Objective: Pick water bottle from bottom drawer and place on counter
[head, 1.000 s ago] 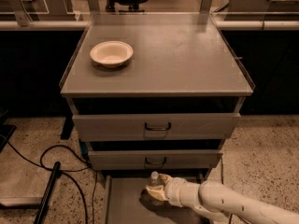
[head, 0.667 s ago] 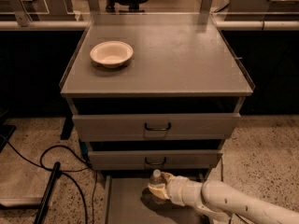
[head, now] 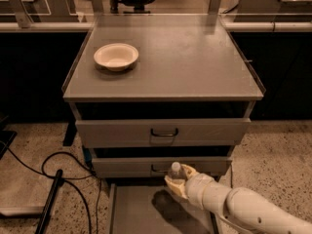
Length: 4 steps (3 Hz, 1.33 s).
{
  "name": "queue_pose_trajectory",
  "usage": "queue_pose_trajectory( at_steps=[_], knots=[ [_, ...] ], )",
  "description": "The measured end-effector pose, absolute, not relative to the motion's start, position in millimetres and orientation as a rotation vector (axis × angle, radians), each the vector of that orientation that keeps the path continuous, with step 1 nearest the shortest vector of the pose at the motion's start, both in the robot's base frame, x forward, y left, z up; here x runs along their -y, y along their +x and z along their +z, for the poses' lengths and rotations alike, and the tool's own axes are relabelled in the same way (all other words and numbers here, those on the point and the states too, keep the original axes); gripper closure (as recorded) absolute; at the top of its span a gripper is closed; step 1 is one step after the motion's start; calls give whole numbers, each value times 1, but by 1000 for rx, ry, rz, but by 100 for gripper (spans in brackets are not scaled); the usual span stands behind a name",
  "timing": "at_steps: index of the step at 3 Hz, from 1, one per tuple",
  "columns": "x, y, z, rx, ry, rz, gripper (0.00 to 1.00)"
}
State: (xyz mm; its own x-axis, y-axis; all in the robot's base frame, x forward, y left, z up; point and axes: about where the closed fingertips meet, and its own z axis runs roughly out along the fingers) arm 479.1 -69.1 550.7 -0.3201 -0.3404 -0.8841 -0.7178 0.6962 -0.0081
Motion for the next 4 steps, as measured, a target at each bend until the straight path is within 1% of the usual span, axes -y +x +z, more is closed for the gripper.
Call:
queue_pose_trajectory(
  at_steps=[1,3,4],
  knots=[
    [89,491,618,-1858,-799,358,100],
    [89,495,637,-1814,-803,347,100],
    [103,514,691,-1741,-787,281,100]
  ],
)
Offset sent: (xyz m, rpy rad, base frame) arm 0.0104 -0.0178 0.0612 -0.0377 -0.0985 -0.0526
